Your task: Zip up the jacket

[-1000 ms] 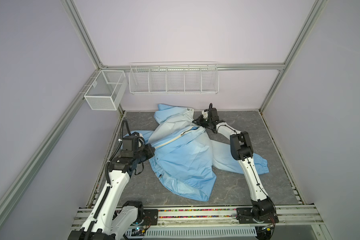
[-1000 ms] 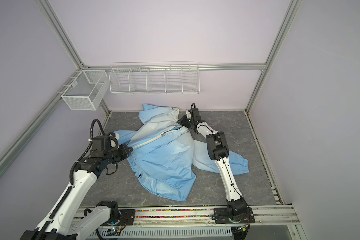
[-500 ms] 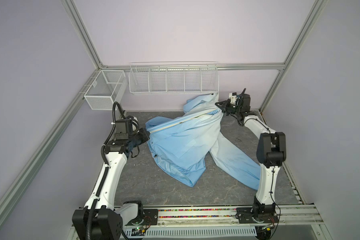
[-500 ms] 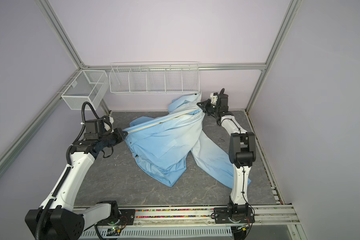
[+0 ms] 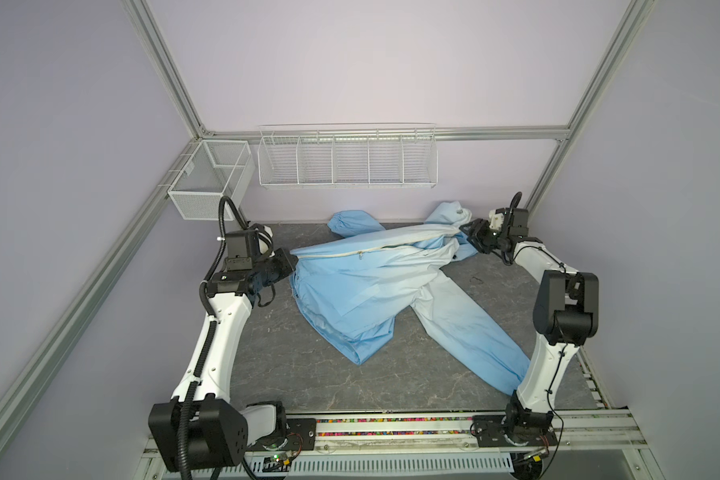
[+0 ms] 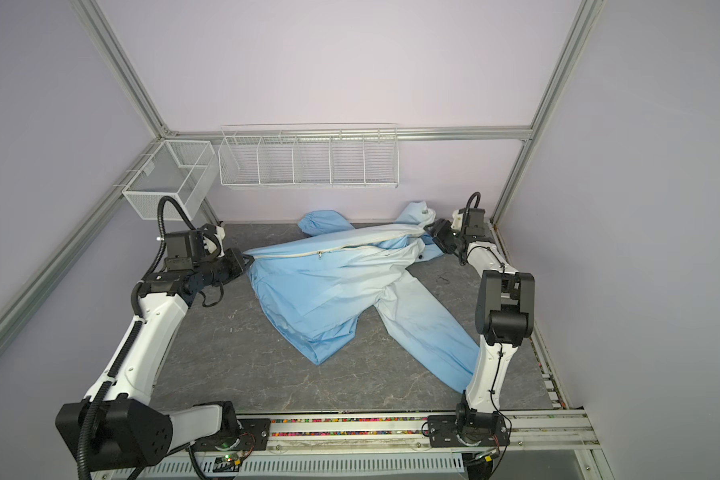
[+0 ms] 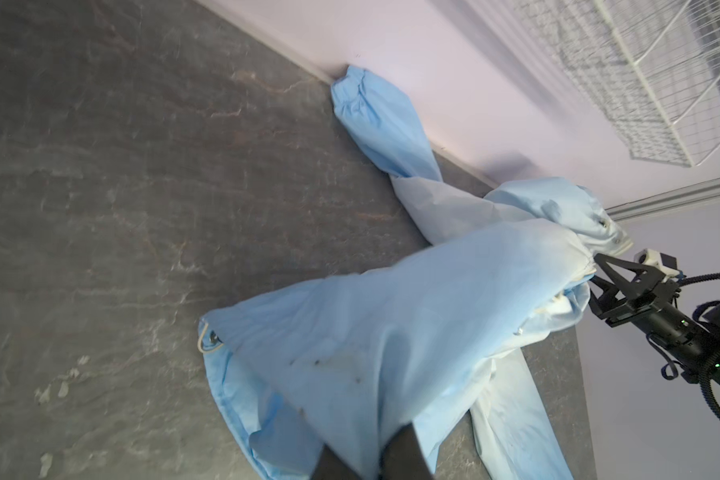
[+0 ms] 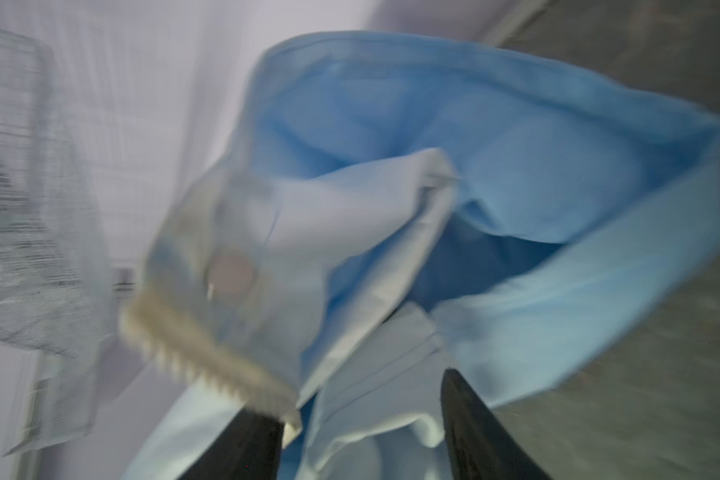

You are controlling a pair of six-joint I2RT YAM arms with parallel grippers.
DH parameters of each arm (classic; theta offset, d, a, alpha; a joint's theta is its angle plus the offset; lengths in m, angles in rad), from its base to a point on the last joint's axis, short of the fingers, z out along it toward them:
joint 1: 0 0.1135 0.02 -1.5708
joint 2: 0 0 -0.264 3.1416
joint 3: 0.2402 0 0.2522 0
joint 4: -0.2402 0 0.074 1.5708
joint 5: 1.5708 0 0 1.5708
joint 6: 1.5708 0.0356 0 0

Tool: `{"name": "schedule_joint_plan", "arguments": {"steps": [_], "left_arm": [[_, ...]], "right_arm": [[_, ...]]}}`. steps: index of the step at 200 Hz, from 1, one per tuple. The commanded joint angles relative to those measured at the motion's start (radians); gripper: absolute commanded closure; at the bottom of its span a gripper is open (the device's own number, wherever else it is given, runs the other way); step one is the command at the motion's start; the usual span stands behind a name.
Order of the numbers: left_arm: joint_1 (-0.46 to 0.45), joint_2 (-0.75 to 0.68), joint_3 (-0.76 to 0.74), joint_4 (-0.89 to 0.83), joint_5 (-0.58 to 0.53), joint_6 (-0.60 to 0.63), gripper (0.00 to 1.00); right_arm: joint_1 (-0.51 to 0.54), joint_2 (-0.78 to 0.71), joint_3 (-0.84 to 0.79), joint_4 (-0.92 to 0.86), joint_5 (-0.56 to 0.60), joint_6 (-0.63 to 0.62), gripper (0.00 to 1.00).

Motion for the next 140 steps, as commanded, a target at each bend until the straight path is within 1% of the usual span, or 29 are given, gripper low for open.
{"name": "schedule_joint_plan", "arguments": {"steps": [1, 25, 48, 71, 91, 103, 119, 140], "left_arm": [[0.003, -0.04, -0.063, 0.009, 0.02, 0.001, 1.0], [0.003, -0.055, -0.113, 0.038, 0.034, 0.009, 1.0], [0.003, -0.068, -0.153, 0.1, 0.05, -0.01, 1.0], [0.003, -0.085, -0.23, 0.24, 0.099, -0.052, 0.86], [0.002, -0.101, -0.329, 0.401, 0.153, -0.108, 0.74], [-0.004, -0.112, -0.39, 0.484, 0.165, -0.13, 0.68], [-0.024, -0.121, -0.448, 0.553, 0.143, -0.131, 0.62], [-0.086, -0.111, -0.478, 0.573, 0.059, -0.116, 0.61]], "right_arm": [[0.002, -0.036, -0.064, -0.088, 0.113, -0.104, 0.26], [0.022, -0.101, -0.093, -0.113, 0.151, -0.147, 0.25], [0.058, -0.179, -0.12, -0.146, 0.231, -0.183, 0.24], [0.107, -0.224, -0.12, -0.187, 0.278, -0.223, 0.24], [0.151, -0.245, -0.118, -0.216, 0.302, -0.249, 0.24], [0.173, -0.259, -0.126, -0.217, 0.306, -0.259, 0.24], [0.206, -0.276, -0.139, -0.211, 0.291, -0.271, 0.24], [0.266, -0.3, -0.151, -0.213, 0.28, -0.3, 0.25]]}}
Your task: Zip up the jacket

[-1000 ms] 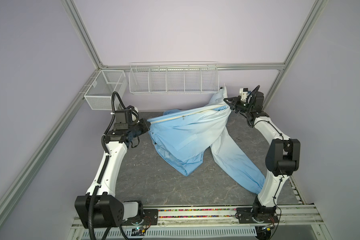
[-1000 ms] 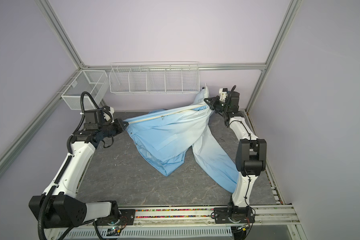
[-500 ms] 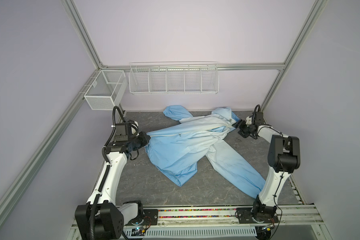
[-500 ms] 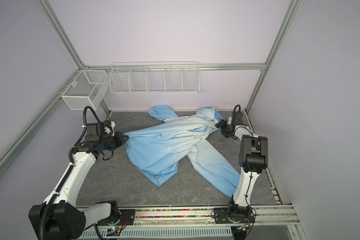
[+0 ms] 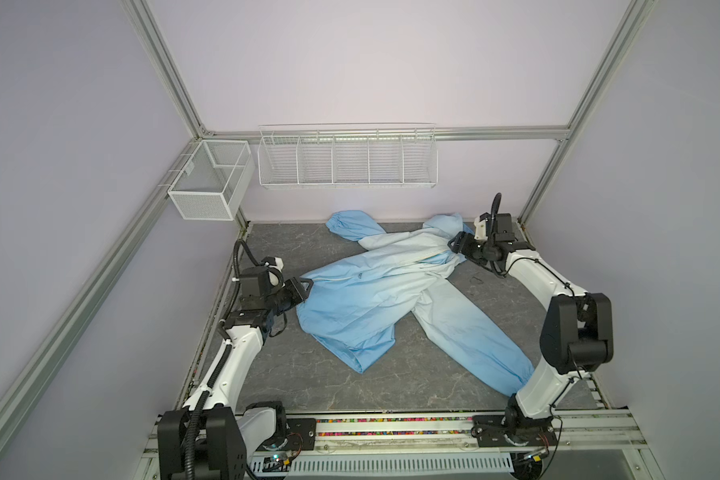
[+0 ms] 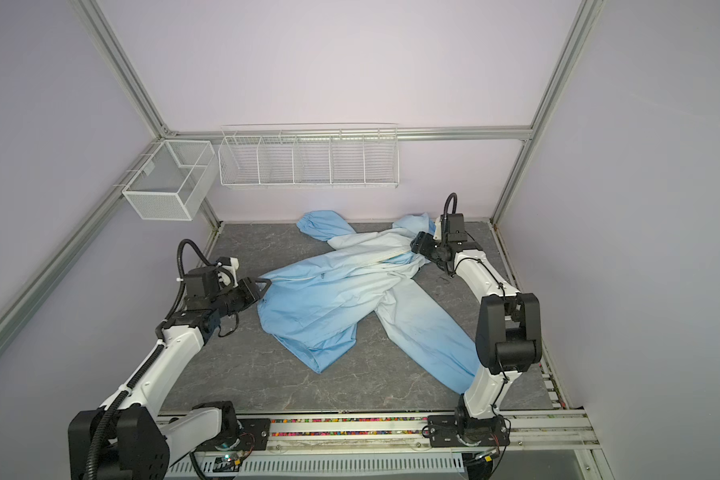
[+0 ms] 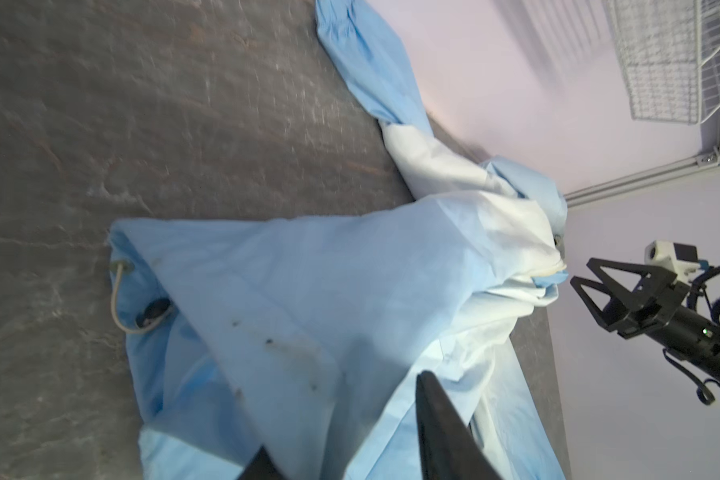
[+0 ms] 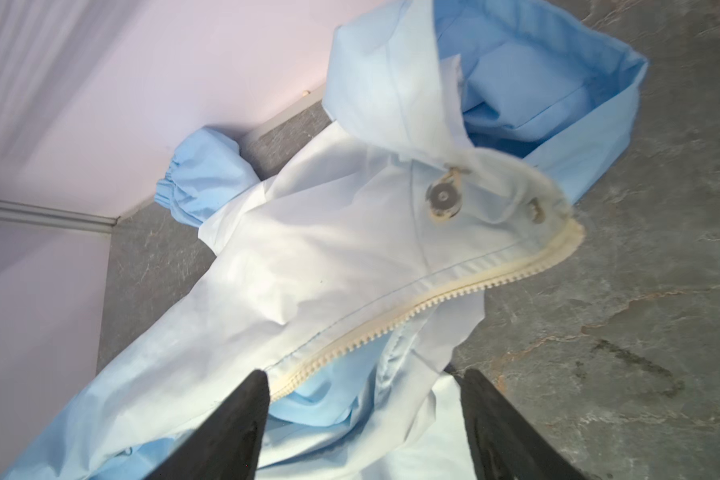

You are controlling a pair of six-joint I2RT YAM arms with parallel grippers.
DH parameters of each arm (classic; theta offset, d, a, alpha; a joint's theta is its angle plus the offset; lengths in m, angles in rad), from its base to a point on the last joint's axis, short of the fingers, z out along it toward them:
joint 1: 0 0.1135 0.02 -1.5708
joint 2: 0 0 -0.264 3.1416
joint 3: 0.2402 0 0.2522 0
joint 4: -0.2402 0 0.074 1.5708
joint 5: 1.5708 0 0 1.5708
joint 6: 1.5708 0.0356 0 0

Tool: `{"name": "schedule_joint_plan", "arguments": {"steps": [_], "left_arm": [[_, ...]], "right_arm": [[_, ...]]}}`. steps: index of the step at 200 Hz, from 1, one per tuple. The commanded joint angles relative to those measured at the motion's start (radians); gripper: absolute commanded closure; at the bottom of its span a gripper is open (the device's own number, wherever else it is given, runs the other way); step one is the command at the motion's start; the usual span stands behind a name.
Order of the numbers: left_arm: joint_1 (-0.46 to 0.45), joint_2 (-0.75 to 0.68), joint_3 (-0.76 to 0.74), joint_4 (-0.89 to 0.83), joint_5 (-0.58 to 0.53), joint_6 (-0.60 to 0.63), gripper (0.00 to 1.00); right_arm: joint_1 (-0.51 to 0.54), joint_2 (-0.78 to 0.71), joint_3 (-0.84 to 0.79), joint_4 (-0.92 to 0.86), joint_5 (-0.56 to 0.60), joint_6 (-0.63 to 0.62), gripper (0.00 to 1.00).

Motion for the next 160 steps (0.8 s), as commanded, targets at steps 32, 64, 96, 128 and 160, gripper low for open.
{"name": "schedule_joint_plan", "arguments": {"steps": [32, 64, 96, 128, 160], "left_arm": [[-0.108, 0.012, -0.021, 0.166, -0.108, 0.004, 0.85], [-0.108, -0.029, 0.048, 0.108, -0.133, 0.022, 1.0], [-0.107, -0.077, 0.127, -0.016, -0.146, 0.052, 1.0], [-0.107, -0.132, 0.177, -0.113, -0.167, 0.065, 1.0], [-0.107, -0.158, 0.218, -0.161, -0.132, 0.059, 1.0]], "right_arm": [[0.233, -0.086, -0.051, -0.021, 0.021, -0.15, 0.28], [0.395, -0.097, -0.089, 0.075, -0.013, -0.214, 0.3], [0.485, -0.031, -0.078, 0.19, -0.092, -0.206, 0.31], [0.494, 0.054, -0.063, 0.317, -0.191, -0.135, 0.37], [0.495, 0.092, -0.082, 0.461, -0.238, -0.091, 0.43]]}}
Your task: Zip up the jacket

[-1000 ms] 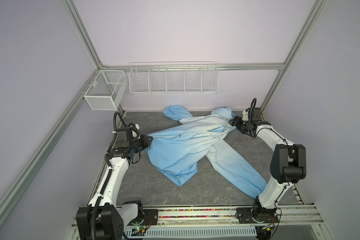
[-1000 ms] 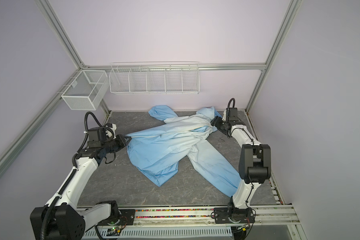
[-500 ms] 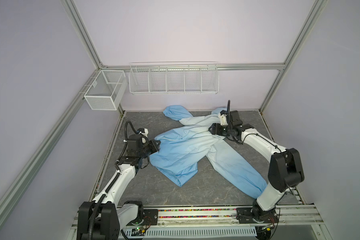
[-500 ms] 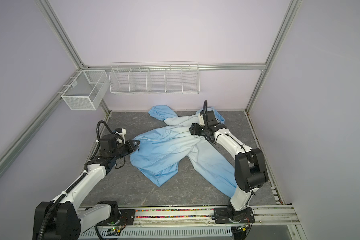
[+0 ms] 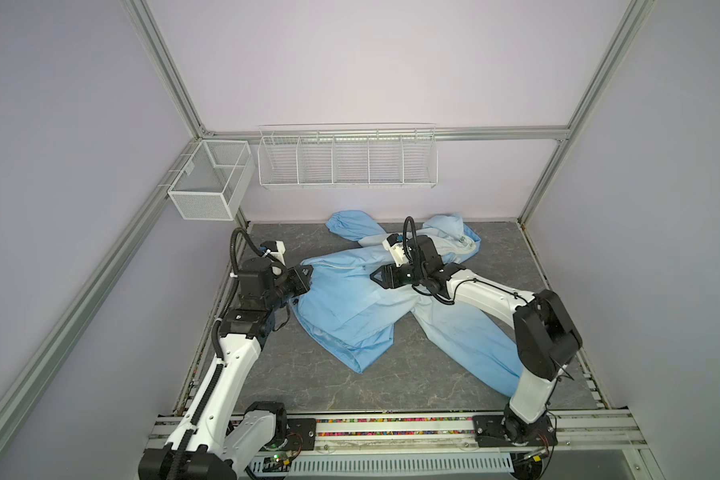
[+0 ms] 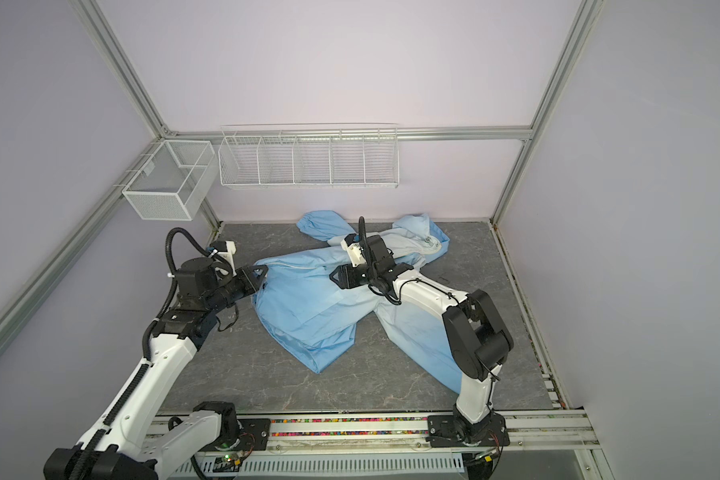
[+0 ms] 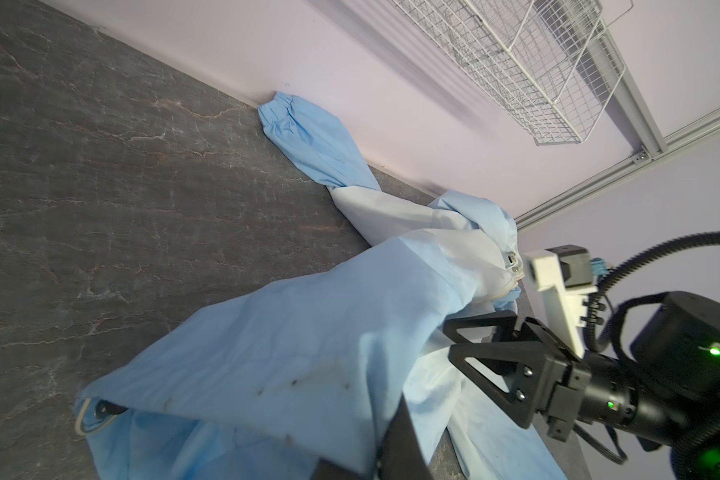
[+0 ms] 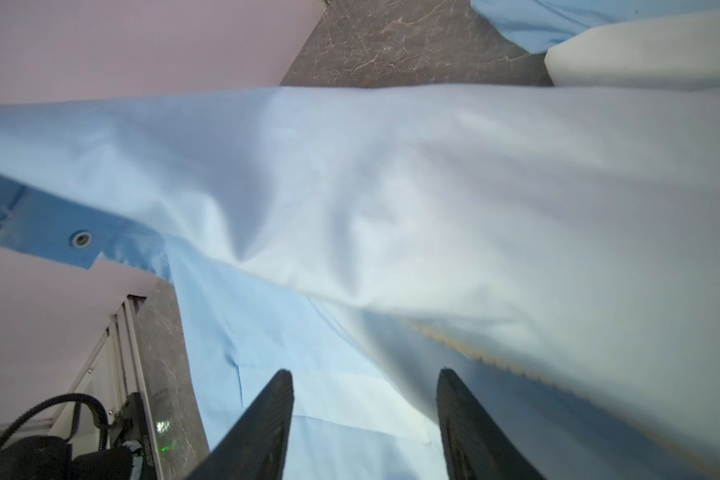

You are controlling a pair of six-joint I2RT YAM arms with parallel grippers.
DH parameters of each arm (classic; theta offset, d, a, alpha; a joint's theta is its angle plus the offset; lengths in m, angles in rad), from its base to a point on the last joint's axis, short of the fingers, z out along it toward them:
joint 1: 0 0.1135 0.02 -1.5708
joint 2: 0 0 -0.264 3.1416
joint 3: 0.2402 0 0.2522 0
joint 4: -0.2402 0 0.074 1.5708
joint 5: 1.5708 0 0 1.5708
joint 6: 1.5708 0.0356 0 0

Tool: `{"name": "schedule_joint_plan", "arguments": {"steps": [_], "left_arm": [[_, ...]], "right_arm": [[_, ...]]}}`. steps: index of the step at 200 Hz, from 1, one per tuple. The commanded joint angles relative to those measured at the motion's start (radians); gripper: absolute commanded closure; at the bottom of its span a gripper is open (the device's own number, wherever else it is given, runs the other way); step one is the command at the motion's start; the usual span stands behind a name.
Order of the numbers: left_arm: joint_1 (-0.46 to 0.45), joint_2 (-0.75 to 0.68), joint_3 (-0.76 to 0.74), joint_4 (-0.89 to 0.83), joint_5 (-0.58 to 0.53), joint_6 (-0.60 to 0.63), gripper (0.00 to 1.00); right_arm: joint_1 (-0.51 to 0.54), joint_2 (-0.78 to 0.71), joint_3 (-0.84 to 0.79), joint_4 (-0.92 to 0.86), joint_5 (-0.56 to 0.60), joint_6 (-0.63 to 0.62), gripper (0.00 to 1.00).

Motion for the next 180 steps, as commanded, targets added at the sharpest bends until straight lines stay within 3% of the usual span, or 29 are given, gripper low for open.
{"name": "schedule_joint_plan", "arguments": {"steps": [1, 47, 83, 180], "left_arm": [[0.0, -0.019, 0.055, -0.057, 0.011, 0.025, 1.0], [0.0, -0.023, 0.099, -0.088, 0.066, 0.024, 1.0], [0.0, -0.025, 0.102, -0.079, 0.092, 0.012, 1.0], [0.0, -0.021, 0.101, -0.063, 0.121, 0.0, 1.0]], "right_arm": [[-0.002, 0.019, -0.013, 0.16, -0.069, 0.041, 0.43], [-0.001, 0.038, -0.057, 0.331, -0.09, 0.103, 0.41], [-0.002, 0.05, -0.047, 0.344, -0.081, 0.109, 0.42], [-0.001, 0.089, -0.013, 0.382, -0.078, 0.143, 0.62]]}}
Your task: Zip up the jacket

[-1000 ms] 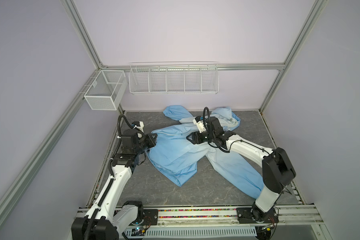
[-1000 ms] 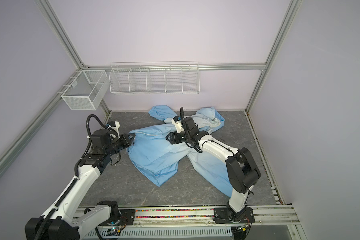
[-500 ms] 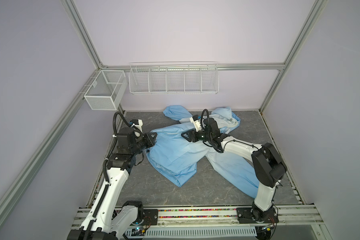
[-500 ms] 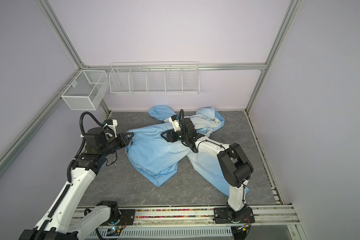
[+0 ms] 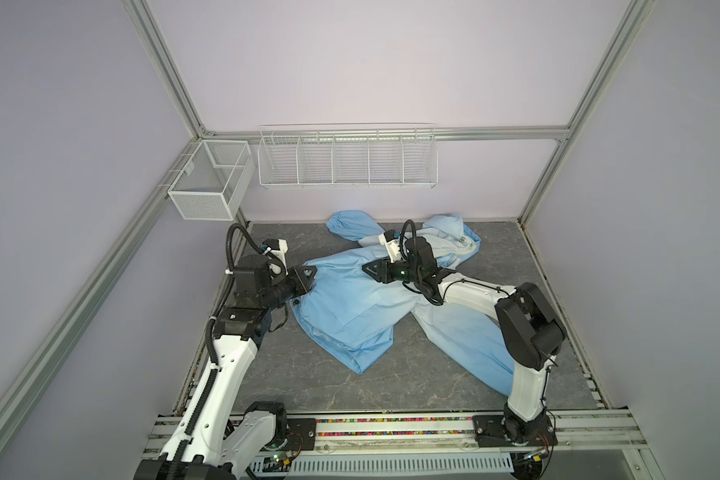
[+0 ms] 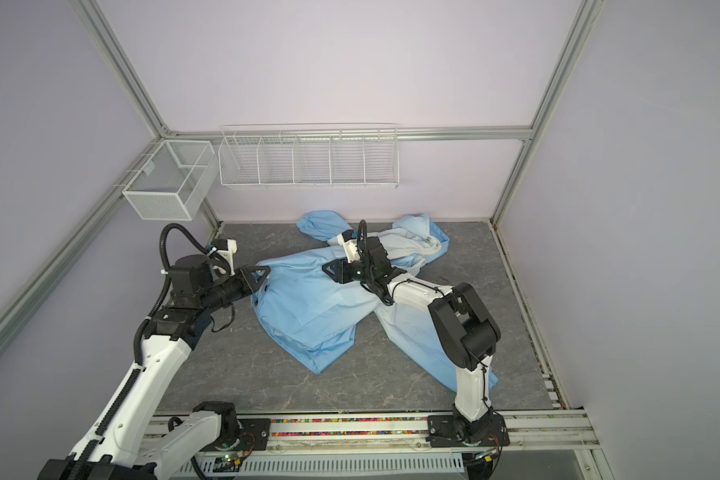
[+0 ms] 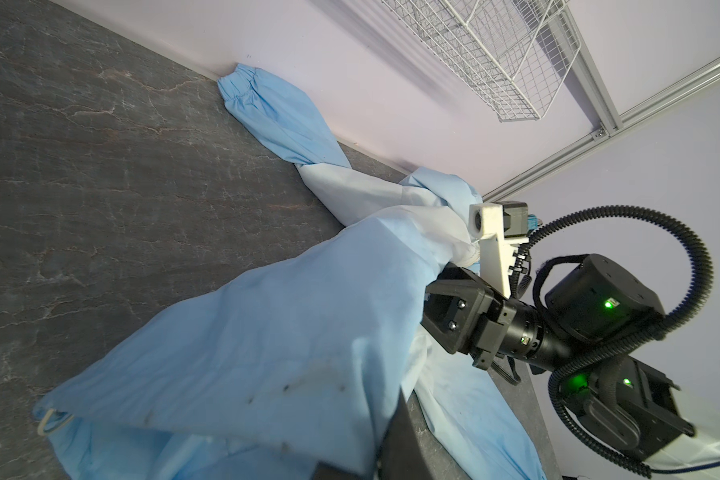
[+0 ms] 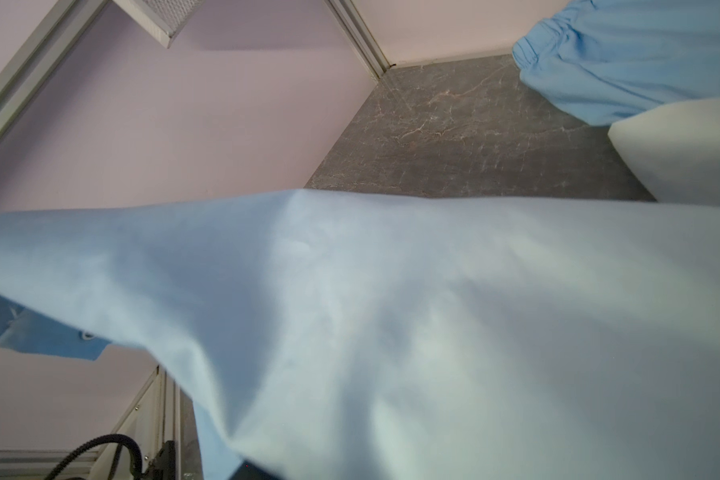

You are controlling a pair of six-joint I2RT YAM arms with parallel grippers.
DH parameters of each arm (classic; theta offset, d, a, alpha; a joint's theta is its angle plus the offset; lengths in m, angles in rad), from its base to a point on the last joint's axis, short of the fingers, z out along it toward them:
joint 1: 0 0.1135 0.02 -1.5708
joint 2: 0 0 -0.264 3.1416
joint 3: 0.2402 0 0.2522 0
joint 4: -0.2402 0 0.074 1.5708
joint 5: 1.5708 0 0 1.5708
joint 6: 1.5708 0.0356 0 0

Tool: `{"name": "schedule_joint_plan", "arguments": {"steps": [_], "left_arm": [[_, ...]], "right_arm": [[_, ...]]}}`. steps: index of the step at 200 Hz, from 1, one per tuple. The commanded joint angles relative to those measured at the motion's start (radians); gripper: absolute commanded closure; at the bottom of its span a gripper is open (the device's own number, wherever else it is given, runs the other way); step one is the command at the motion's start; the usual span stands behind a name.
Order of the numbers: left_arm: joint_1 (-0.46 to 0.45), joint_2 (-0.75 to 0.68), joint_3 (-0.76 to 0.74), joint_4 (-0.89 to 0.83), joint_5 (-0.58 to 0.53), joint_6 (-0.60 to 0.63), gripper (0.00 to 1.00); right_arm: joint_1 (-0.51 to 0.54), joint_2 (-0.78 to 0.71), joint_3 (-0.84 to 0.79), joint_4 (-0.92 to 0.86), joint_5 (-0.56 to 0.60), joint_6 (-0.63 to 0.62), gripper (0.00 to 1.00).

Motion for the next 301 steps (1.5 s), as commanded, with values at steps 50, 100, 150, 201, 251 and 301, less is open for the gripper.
{"name": "schedule_joint_plan", "arguments": {"steps": [50, 100, 150, 201, 251, 301], "left_arm": [[0.0, -0.009, 0.034, 0.03, 0.024, 0.002, 1.0], [0.002, -0.012, 0.031, 0.03, 0.024, 0.001, 1.0], [0.008, -0.013, 0.032, 0.031, 0.027, -0.006, 1.0], [0.027, -0.022, 0.026, 0.034, 0.024, -0.015, 1.0], [0.065, -0.04, 0.013, 0.037, 0.025, -0.024, 1.0], [0.1, -0.072, -0.007, 0.028, -0.001, -0.032, 1.0]], "right_arm": [[-0.002, 0.015, 0.01, 0.123, -0.027, 0.053, 0.65], [-0.002, 0.013, 0.004, 0.147, -0.033, 0.067, 0.7], [-0.002, 0.01, 0.011, 0.105, -0.005, 0.055, 0.81], [-0.007, -0.031, 0.005, -0.008, 0.051, 0.004, 0.92], [-0.033, -0.108, -0.022, -0.138, 0.132, -0.045, 0.93], [-0.075, -0.115, 0.048, -0.382, 0.227, -0.124, 0.93]]}}
